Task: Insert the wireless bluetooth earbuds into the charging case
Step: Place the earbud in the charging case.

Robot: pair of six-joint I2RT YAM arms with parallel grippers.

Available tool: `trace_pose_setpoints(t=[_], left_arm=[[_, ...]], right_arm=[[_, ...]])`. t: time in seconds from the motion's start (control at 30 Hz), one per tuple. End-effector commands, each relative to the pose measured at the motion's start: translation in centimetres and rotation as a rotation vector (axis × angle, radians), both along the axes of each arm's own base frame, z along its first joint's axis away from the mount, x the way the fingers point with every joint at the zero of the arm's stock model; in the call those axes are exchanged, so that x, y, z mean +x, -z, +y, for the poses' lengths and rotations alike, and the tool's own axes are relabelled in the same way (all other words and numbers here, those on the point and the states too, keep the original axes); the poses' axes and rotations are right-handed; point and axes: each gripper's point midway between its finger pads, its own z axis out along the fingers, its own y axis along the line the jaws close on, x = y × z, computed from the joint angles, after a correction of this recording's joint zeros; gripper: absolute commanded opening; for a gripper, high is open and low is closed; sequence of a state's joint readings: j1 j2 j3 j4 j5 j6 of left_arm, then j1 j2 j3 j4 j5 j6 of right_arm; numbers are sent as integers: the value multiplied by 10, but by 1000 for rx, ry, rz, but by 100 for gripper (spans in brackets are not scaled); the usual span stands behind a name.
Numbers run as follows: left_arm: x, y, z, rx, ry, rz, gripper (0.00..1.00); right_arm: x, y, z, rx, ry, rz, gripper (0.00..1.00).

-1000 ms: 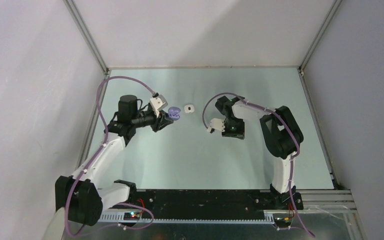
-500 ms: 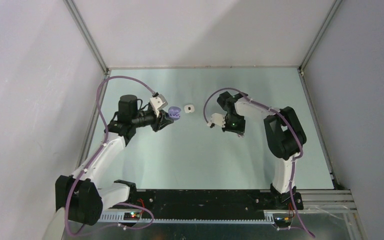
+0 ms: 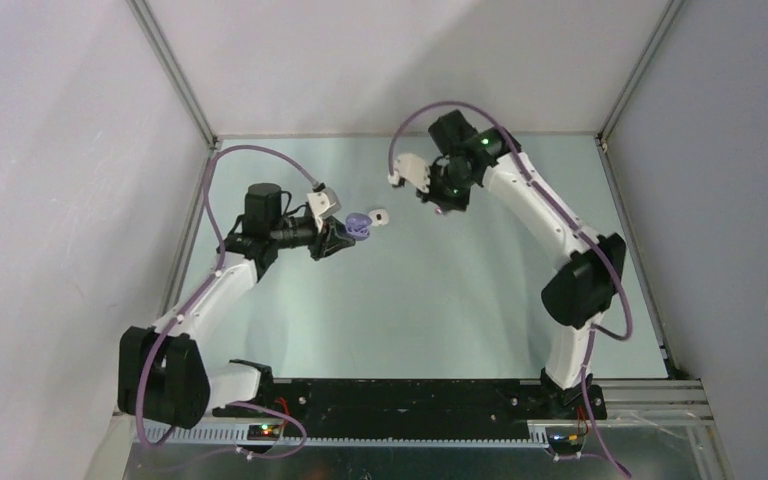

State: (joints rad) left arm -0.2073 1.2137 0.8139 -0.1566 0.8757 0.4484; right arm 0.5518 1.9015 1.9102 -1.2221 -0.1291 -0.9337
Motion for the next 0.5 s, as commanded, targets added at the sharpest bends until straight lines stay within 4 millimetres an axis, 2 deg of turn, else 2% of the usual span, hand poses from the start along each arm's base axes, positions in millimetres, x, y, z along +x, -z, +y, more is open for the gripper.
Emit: trace_pose_setpoints(t=[0.0,0.03,0.1,0.2,0.33,0.47], left_arm=[[12,-47,-22,-63,130,-175,0],[12,-47,-25,-63,145,-175,0],[12,-55,-31,-72,175,-190,0],[12,-64,-36,-70,203,-221,0],[10,-67,-38,-56,227,-245,0],[9,-76,-40,-70,238,-262,0]], right_arm=[[-38,-106,54,283,-133,-106,0],[-42,-122,64,328,-144,-130,0],[-50,-140,82,412,-171,-137,0],[-57,-159,102,514,-189,-140,0],[-63,-167,118,569,-187,-121,0],[-64,-163,128,588,-189,-97,0]])
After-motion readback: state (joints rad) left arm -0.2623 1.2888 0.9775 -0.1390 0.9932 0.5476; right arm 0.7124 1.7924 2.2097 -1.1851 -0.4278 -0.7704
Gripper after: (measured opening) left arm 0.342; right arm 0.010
